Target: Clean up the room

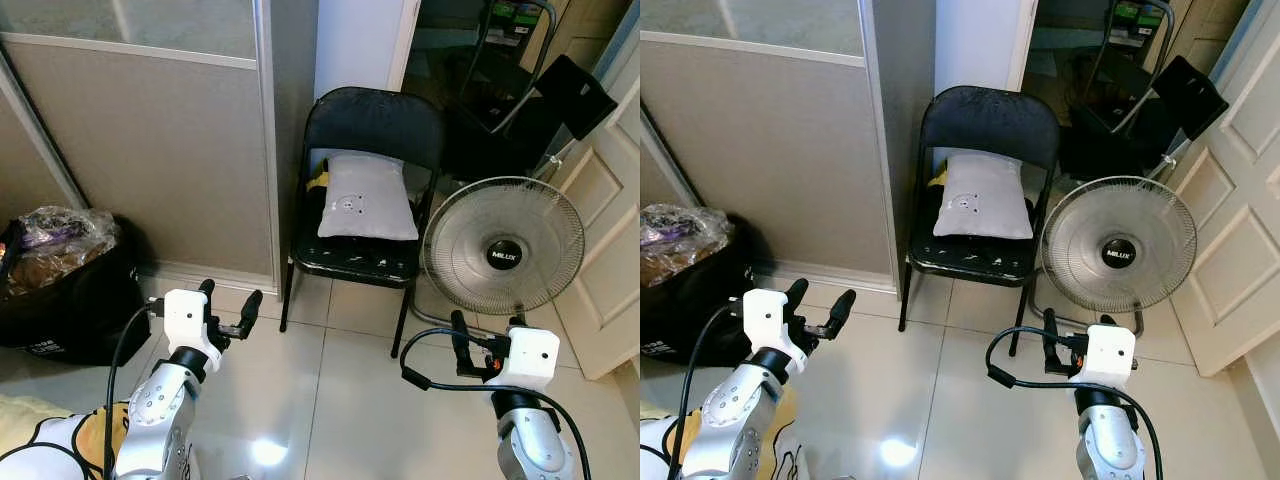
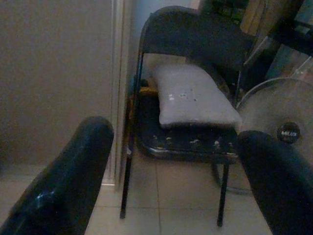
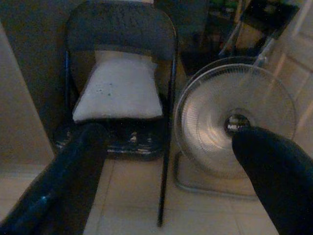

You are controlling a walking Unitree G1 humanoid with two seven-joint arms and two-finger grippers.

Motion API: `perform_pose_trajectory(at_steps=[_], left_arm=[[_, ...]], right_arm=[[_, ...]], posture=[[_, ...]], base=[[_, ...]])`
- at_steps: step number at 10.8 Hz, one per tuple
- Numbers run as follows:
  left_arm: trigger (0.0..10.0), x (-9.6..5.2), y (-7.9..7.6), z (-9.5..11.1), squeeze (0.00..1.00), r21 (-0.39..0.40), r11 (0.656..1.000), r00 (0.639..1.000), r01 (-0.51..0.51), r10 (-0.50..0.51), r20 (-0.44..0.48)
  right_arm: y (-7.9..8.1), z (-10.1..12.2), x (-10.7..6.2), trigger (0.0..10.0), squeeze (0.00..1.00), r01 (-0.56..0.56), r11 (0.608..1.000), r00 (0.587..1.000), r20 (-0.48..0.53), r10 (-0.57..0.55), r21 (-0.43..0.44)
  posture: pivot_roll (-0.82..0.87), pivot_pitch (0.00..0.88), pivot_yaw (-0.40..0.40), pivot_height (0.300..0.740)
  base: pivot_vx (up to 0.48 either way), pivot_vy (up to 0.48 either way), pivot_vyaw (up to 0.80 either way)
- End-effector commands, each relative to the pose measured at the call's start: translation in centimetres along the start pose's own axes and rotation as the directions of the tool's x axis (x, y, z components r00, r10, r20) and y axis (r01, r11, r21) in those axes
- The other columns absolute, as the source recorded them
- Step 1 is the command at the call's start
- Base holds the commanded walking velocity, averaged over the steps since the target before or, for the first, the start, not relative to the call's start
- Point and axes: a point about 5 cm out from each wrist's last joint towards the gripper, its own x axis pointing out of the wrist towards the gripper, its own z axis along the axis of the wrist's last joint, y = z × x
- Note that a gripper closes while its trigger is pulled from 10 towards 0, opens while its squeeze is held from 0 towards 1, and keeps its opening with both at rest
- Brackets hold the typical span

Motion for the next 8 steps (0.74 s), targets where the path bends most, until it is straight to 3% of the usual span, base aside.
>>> perform_pose_trajectory(at_steps=[1, 2, 3, 5, 6, 7, 8], left_arm=[[10.0, 2.3, -3.4, -0.4, 0.0, -0.03, 0.997, 0.993, 0.069, -0.072, -0.097], [10.0, 1.9, -3.5, 0.5, 0.0, 0.037, 0.981, 0.977, 0.192, -0.187, -0.103], [10.0, 1.9, -4.6, -0.5, 0.0, 0.109, 0.962, 0.958, 0.25, -0.229, -0.171], [10.0, 2.6, -5.6, 0.9, 0.0, 0.076, 0.962, 0.961, 0.263, -0.254, -0.114], [10.0, 2.7, -4.5, 1.5, 0.0, 0.095, 0.971, 0.974, 0.219, -0.211, -0.086], [10.0, 0.8, -0.2, 3.2, 0.0, 0.218, 0.965, 0.988, 0.144, -0.154, 0.03], [10.0, -0.2, 0.8, 3.5, 0.0, 0.25, 0.962, 0.989, 0.107, -0.129, 0.074]], right_arm=[[1.0, 2.2, 2.9, 10.0, 0.0, -0.037, 0.999, 0.999, -0.008, 0.037, 0.025], [1.0, 0.8, -0.1, 10.0, 0.0, -0.017, 0.995, 1.0, -0.012, 0.019, 0.099], [1.4, -0.5, -1.6, 10.0, 0.0, -0.05, 0.99, 0.998, -0.032, 0.055, 0.135], [1.9, -1.2, -1.2, 10.0, 0.0, -0.064, 0.989, 0.996, -0.047, 0.07, 0.13], [1.7, -1.3, -1.2, 10.0, 0.0, -0.034, 0.991, 0.998, -0.044, 0.04, 0.128], [-0.3, 0.3, -3.4, 10.0, 0.0, 0.026, 1.0, 0.994, 0.107, -0.026, 0.009], [-0.8, 0.5, -3.7, 10.0, 0.0, 0.042, 0.998, 0.989, 0.146, -0.035, -0.045]], posture=[[-0.01, 0.0, -0.045, 0.74], [-0.08, 0.0, -0.002, 0.74], [-0.08, 0.0, 0.008, 0.74], [-0.08, 0.0, 0.067, 0.74], [-0.09, 0.0, 0.071, 0.74], [-0.09, 0.0, 0.073, 0.74], [-0.11, 0.0, 0.078, 0.74]], base=[[0.0, 0.0, 0.0], [0.0, 0.0, 0.0], [0.0, 0.0, 0.0], [0.0, 0.0, 0.0], [0.0, 0.0, 0.0], [0.0, 0.0, 0.0], [0.0, 0.0, 0.0]])
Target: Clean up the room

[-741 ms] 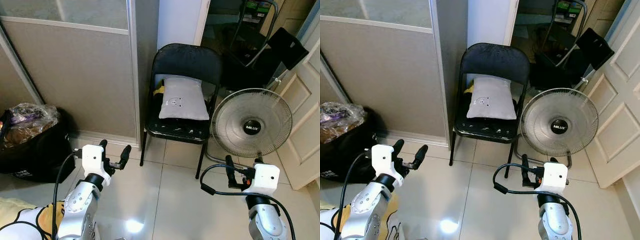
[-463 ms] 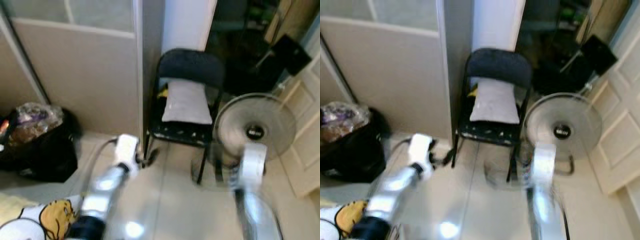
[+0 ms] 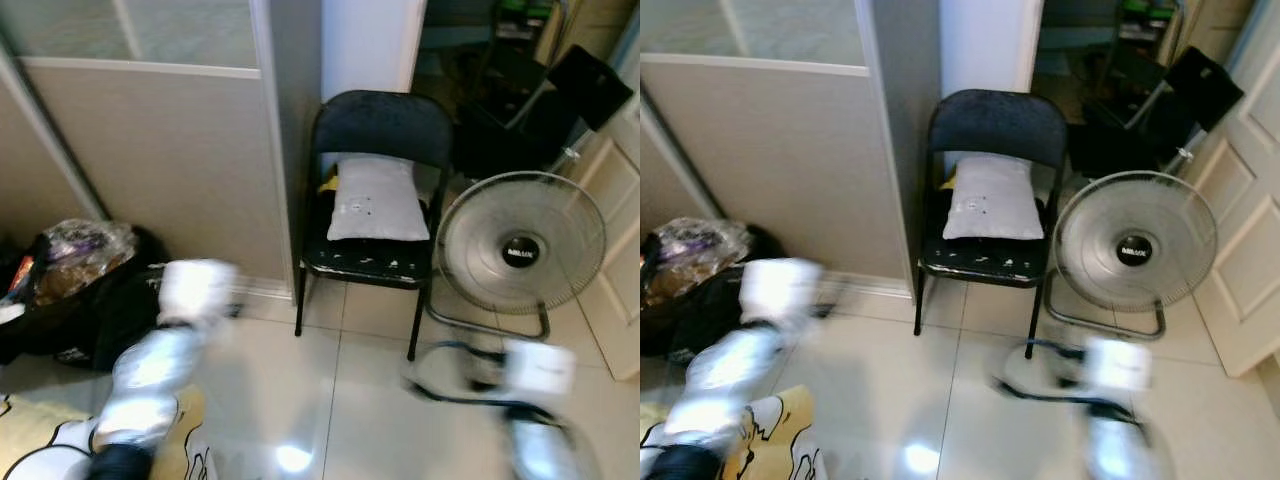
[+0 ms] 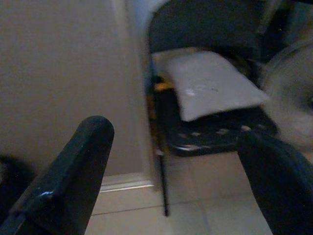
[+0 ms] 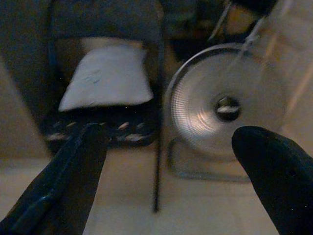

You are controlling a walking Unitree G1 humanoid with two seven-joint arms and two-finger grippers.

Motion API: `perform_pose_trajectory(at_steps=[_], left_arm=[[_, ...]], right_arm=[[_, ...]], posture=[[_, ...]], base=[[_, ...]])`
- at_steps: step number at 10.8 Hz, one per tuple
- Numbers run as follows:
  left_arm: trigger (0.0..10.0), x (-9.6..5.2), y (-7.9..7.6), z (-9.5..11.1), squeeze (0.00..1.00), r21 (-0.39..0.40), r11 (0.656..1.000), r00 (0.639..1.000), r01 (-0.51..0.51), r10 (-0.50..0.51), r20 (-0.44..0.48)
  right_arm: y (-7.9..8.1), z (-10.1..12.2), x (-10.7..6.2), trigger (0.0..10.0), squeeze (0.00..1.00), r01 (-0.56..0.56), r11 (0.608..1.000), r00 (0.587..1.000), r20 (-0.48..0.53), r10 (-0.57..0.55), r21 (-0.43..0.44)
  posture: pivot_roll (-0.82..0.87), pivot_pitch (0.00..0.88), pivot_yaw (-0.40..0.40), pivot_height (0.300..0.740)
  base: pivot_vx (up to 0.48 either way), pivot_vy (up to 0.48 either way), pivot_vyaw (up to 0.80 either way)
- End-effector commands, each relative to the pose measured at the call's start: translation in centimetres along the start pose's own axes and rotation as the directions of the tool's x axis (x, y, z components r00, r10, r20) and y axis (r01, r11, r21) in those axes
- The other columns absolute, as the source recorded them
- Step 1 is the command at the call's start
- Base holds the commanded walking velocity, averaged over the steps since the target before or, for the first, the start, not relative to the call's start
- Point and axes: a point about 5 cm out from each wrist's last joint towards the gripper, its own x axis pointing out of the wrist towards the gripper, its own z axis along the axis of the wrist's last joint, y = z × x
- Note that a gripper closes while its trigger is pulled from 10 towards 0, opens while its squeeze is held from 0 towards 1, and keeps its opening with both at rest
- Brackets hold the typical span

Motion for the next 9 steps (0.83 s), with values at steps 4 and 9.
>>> perform_pose_trajectory(at_steps=[4, 9], left_arm=[[10.0, 1.9, -2.4, 1.3, 0.0, -0.173, 0.984, 0.994, -0.031, 0.049, 0.1], [10.0, 4.2, -3.7, 5.3, 0.0, -0.14, 0.989, 0.978, 0.04, -0.01, 0.208]], right_arm=[[1.2, 3.2, 1.5, 10.0, 0.0, -0.062, 0.967, 0.987, 0.131, 0.097, -0.248], [0.3, 7.2, 3.4, 10.0, 0.0, 0.073, 0.993, 0.963, 0.254, -0.094, 0.088]], posture=[[-0.13, 0.0, 0.028, 0.74], [-0.13, 0.0, 0.035, 0.74]], base=[[0.0, 0.0, 0.0], [0.0, 0.0, 0.0]])
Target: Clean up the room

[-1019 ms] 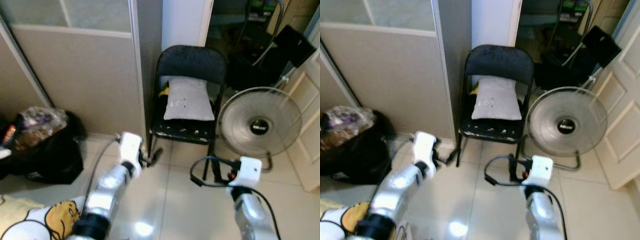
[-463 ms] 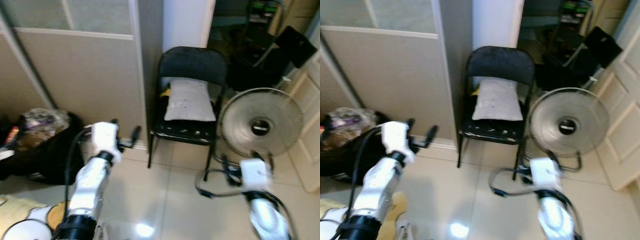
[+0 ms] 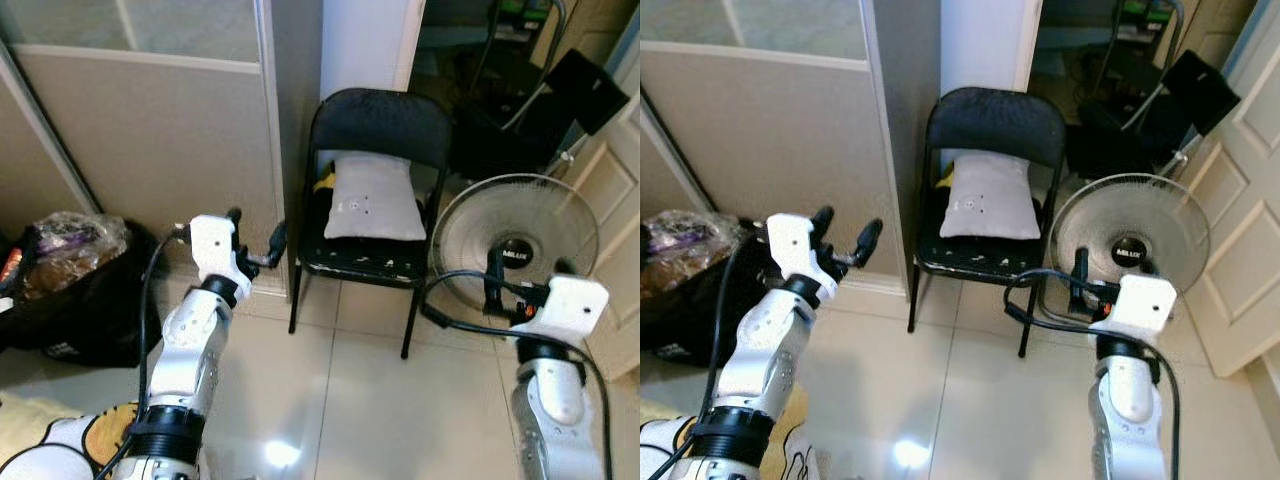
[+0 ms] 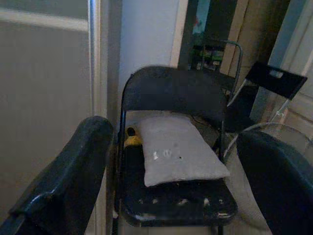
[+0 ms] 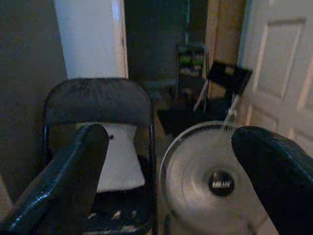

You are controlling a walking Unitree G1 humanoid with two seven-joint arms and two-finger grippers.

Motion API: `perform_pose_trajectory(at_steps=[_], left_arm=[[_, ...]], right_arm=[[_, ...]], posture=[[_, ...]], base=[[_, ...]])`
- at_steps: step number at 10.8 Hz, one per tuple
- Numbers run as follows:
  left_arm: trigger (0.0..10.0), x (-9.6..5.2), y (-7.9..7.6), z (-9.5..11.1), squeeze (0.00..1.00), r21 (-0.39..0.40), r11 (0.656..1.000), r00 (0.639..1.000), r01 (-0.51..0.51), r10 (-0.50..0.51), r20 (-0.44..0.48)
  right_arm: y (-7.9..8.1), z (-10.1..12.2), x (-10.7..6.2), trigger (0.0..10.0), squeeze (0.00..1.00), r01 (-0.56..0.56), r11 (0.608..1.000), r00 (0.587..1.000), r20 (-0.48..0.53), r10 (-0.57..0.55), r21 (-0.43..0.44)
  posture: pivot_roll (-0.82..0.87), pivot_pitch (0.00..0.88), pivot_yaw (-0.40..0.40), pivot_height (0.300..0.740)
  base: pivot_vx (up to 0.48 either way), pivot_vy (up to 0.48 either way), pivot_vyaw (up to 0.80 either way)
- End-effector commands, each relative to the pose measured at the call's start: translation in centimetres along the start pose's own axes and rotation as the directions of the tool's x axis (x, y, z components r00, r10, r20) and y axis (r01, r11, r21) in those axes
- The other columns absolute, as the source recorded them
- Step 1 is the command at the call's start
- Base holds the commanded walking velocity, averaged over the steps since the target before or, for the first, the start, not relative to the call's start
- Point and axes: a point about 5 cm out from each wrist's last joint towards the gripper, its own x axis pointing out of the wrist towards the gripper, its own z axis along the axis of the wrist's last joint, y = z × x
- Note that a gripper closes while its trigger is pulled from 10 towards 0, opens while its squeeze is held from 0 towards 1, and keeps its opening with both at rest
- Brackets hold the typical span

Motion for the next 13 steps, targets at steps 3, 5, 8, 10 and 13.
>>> perform_pose_trajectory(at_steps=[3, 5, 8, 10, 13], left_arm=[[10.0, 0.5, -1.3, -0.4, 0.0, 0.04, 0.998, 0.997, 0.046, -0.043, -0.056], [10.0, 0.3, -1.8, -0.9, 0.0, 0.029, 0.998, 0.995, 0.063, -0.061, -0.08], [10.0, 0.0, -2.8, -1.7, 0.0, 0.009, 0.994, 0.985, 0.109, -0.107, -0.134], [10.0, -0.8, -0.8, -2.5, 0.0, 0.04, 0.999, 0.987, 0.029, -0.022, -0.16], [10.0, -1.9, -0.1, -3.7, 0.0, -0.042, 0.993, 0.978, -0.115, 0.106, -0.177]], right_arm=[[1.4, -0.1, 0.8, 10.0, 0.0, -0.056, 0.995, 0.998, -0.036, 0.059, 0.084], [1.6, -1.1, 0.7, 10.0, 0.0, -0.067, 0.993, 0.993, -0.095, 0.076, 0.093], [1.0, -1.9, -0.7, 10.0, 0.0, -0.042, 0.998, 0.989, -0.136, 0.05, 0.056], [1.5, -2.1, -1.7, 10.0, 0.0, -0.1, 0.995, 0.984, -0.147, 0.102, 0.02], [0.3, -1.4, -0.6, 10.0, 0.0, -0.128, 0.991, 0.984, -0.134, 0.121, -0.047]], posture=[[-0.11, 0.0, 0.031, 0.74], [-0.1, 0.0, 0.031, 0.74], [-0.15, 0.0, 0.069, 0.74], [-0.13, 0.0, 0.038, 0.74], [-0.12, 0.0, -0.006, 0.74]], base=[[0.0, 0.0, 0.0], [0.0, 0.0, 0.0], [0.0, 0.0, 0.0], [0.0, 0.0, 0.0], [0.0, 0.0, 0.0]])
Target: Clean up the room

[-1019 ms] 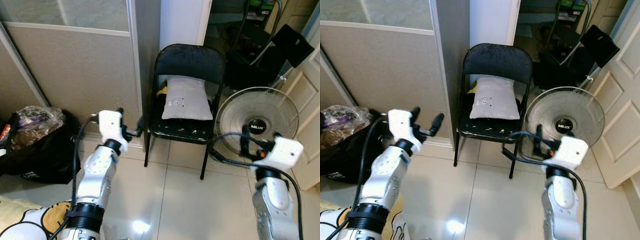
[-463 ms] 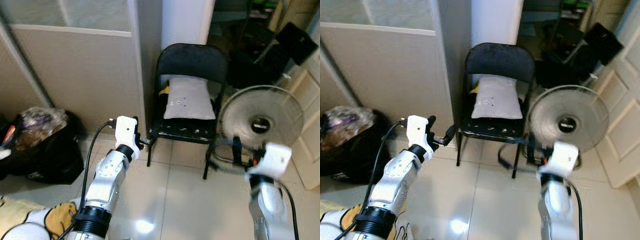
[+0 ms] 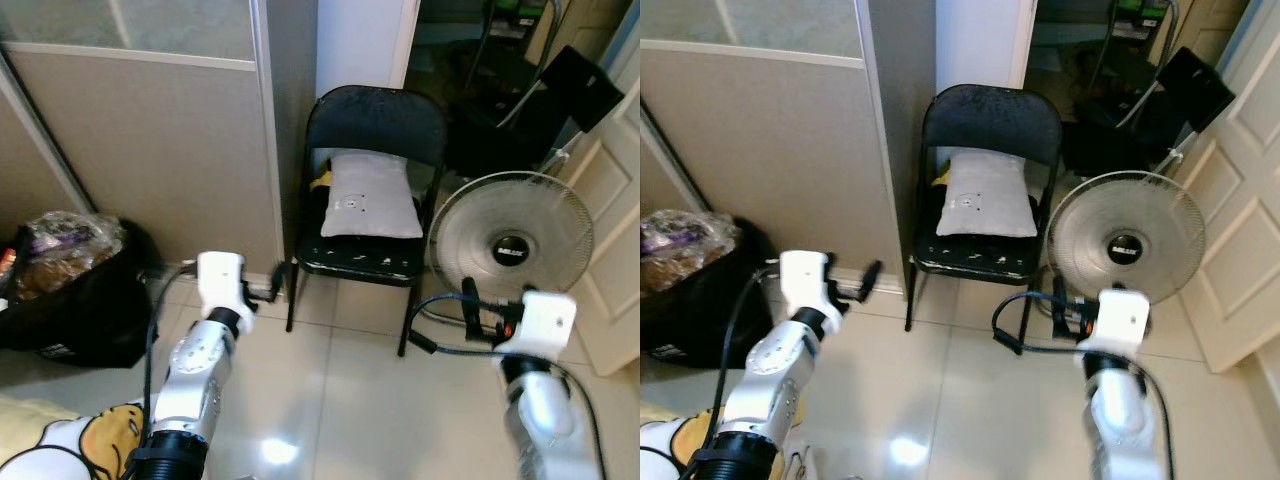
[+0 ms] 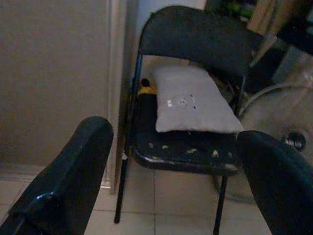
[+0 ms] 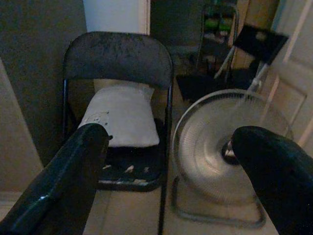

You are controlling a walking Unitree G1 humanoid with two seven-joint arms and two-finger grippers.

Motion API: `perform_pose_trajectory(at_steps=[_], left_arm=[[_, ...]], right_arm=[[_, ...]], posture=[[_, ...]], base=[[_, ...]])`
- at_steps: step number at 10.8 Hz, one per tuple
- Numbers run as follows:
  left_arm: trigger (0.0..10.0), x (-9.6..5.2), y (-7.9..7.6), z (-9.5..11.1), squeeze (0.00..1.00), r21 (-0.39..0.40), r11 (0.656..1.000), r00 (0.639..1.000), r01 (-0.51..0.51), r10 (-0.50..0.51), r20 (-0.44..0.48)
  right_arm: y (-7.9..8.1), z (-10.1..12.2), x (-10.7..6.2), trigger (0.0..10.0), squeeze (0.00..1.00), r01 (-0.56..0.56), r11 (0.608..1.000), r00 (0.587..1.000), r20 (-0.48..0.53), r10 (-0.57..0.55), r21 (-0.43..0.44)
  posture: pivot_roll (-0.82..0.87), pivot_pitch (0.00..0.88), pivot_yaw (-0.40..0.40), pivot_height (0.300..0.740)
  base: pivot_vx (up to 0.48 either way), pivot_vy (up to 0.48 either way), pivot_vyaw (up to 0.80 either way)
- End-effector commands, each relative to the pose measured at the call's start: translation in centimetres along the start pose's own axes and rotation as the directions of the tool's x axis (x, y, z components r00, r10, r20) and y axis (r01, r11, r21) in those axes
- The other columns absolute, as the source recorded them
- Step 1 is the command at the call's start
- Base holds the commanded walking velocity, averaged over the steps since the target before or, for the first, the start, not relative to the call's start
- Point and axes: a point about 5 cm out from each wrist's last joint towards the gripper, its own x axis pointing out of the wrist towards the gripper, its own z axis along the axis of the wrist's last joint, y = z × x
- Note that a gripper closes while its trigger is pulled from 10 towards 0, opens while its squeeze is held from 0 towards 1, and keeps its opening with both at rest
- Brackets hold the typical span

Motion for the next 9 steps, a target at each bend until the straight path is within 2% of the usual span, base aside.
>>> perform_pose_trajectory(at_steps=[1, 3, 4, 7, 9], left_arm=[[10.0, 0.2, -0.2, -0.2, 0.0, 0.015, 1.0, 1.0, 0.004, -0.004, -0.001], [10.0, 0.5, -0.9, 0.6, 0.0, 0.051, 0.998, 0.999, 0.024, -0.025, 0.03], [10.0, 0.7, -1.3, 0.7, 0.0, 0.07, 0.997, 0.999, 0.042, -0.044, 0.031], [10.0, 1.2, -1.9, 1.1, 0.0, 0.095, 0.994, 0.998, 0.058, -0.06, 0.025], [10.0, 2.6, -2.4, 2.2, 0.0, 0.112, 0.989, 0.994, 0.097, -0.103, 0.047]], right_arm=[[-0.8, 0.2, 0.6, 10.0, 0.0, 0.014, 1.0, 1.0, -0.015, -0.014, 0.01], [-1.0, -0.3, 1.4, 10.0, 0.0, 0.012, 1.0, 0.999, -0.046, -0.011, 0.024], [-0.2, -0.2, 1.6, 10.0, 0.0, 0.007, 0.999, 0.999, -0.04, -0.005, 0.05], [0.6, -0.5, 1.4, 10.0, 0.0, -0.017, 0.998, 0.999, -0.046, 0.02, 0.064], [0.6, -0.9, 1.6, 10.0, 0.0, -0.008, 0.997, 0.999, -0.052, 0.012, 0.075]], posture=[[-0.13, 0.0, -0.042, 0.74], [-0.11, 0.0, -0.038, 0.74], [-0.11, 0.0, -0.032, 0.74], [-0.11, 0.0, -0.016, 0.74], [-0.12, 0.0, 0.005, 0.74]], base=[[0.0, 0.0, 0.0], [0.0, 0.0, 0.0], [0.0, 0.0, 0.0], [0.0, 0.0, 0.0], [0.0, 0.0, 0.0]])
